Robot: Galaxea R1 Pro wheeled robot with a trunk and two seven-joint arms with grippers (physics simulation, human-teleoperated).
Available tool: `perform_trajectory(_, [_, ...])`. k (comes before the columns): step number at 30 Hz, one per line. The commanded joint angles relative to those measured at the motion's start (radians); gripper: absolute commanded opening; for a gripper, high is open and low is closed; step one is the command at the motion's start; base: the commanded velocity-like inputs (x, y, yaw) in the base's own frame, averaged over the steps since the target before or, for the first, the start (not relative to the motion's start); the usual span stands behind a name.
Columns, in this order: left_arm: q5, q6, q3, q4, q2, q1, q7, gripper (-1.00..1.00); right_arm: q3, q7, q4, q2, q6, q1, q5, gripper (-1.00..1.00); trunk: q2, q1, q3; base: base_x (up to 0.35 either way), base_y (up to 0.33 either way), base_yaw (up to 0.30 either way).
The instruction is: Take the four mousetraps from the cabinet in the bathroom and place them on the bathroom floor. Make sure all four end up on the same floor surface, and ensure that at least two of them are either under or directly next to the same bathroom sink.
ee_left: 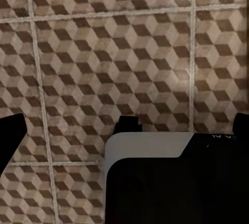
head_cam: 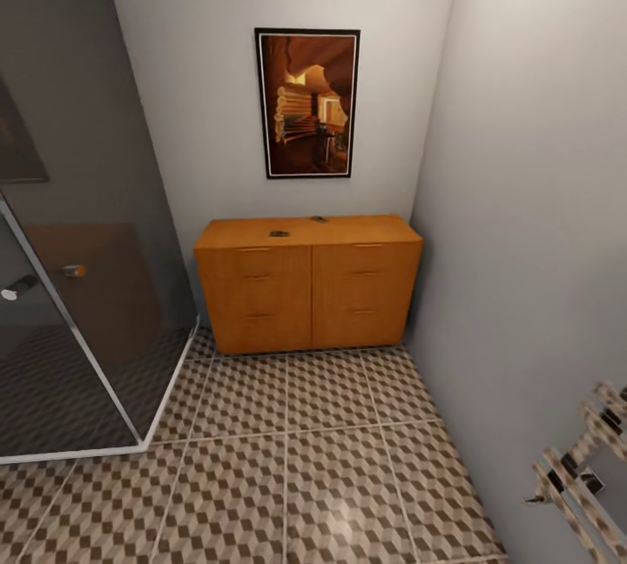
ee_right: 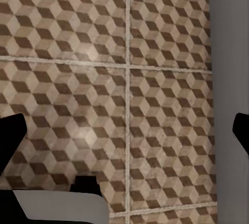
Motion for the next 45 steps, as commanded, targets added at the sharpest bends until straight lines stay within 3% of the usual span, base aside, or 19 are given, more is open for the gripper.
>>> perform_trajectory(1, [0.008, -0.004, -0.008, 0.003, -0.001, -0.001, 0.001, 1.0, 0.009, -0.002, 0.001, 0.0, -0.003, -0.001, -0.009, 1.0, -0.001, 0.001, -0.001, 0.315, -0.092, 0.004])
perform_trajectory(22, [0.008, -0.004, -0.008, 0.004, -0.001, -0.002, 0.001, 1.0, 0.009, -0.002, 0.001, -0.003, -0.003, -0.001, -0.009, 1.0, -0.001, 0.001, -0.001, 0.308, -0.087, 0.0])
perform_trajectory(45, [0.009, -0.004, -0.008, 0.003, -0.001, -0.002, 0.001, 1.0, 0.016, -0.001, 0.012, -0.007, 0.008, -0.001, -0.007, 1.0, -0.001, 0.001, -0.001, 0.272, -0.004, 0.0])
